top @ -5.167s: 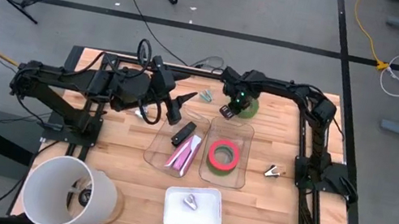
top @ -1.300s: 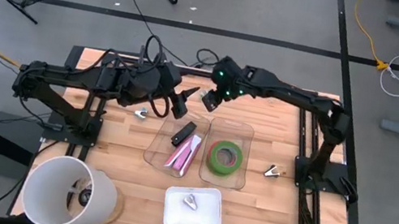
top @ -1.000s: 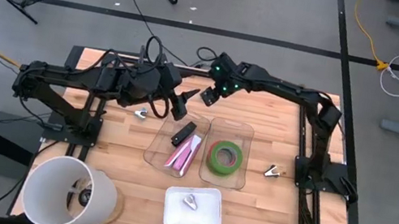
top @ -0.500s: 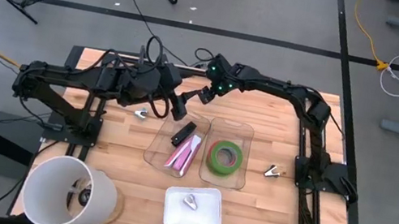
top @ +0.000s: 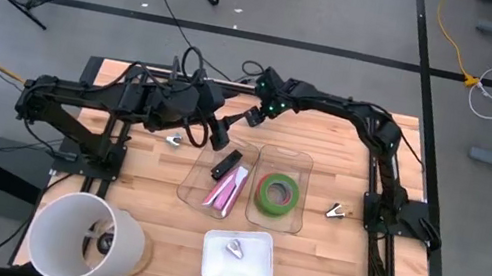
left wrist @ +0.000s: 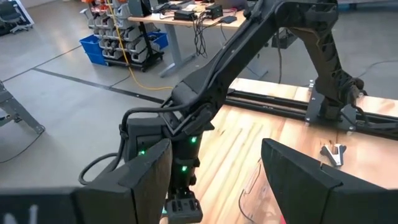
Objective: Pick and place Stapler, Stapler remover, tape
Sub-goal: Put the blue staple remover into the white bin
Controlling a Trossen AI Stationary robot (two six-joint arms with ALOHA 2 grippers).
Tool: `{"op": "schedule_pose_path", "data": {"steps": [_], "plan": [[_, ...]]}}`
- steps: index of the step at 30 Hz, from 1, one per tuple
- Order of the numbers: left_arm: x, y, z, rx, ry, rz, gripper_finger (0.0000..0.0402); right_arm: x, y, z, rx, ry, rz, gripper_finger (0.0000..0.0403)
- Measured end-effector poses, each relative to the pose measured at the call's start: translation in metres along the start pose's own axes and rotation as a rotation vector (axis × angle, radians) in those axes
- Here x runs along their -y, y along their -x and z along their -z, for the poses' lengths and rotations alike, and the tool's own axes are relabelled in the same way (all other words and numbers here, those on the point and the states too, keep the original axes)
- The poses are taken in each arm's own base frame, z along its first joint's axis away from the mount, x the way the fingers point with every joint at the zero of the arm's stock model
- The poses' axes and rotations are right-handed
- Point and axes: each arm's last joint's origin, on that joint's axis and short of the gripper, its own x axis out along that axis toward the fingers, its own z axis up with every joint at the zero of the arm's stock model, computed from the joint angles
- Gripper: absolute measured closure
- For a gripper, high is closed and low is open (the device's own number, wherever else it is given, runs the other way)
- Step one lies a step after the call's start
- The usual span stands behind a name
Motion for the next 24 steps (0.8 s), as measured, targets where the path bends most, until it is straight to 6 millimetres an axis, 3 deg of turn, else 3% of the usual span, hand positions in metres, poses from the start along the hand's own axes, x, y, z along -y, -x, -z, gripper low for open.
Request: {"op": "schedule_pose_path", "data": {"steps": [13, 24], "plan": [[0.000, 0.000, 0.002, -0.015, -0.009, -0.002, 0.0149, 0.002, -0.010, -0.003, 0.044, -0.018, -0.003, 0.0189], [0.000, 0.000, 0.002, -0.021, 0.005, -0.003, 0.0149, -0.004, -0.012, -0.002, 0.024, 0.014, -0.081, 0.0330]]}}
